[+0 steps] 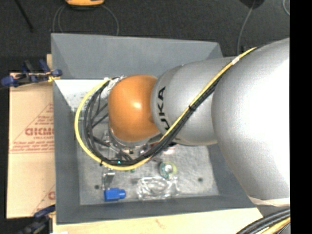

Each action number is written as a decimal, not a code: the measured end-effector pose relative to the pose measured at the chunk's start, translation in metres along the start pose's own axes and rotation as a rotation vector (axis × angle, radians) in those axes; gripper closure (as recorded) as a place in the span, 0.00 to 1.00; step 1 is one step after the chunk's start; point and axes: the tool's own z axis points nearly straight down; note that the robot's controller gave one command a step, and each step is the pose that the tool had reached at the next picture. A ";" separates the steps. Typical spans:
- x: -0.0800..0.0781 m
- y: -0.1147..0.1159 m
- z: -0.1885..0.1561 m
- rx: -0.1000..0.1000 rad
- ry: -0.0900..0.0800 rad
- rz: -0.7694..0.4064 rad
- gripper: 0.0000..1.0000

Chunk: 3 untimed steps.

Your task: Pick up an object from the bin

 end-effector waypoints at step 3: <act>0.024 -0.106 0.063 -0.001 -0.022 -0.588 0.00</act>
Offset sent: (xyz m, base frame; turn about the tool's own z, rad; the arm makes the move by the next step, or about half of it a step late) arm -0.0389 -0.0701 -0.0495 -0.3492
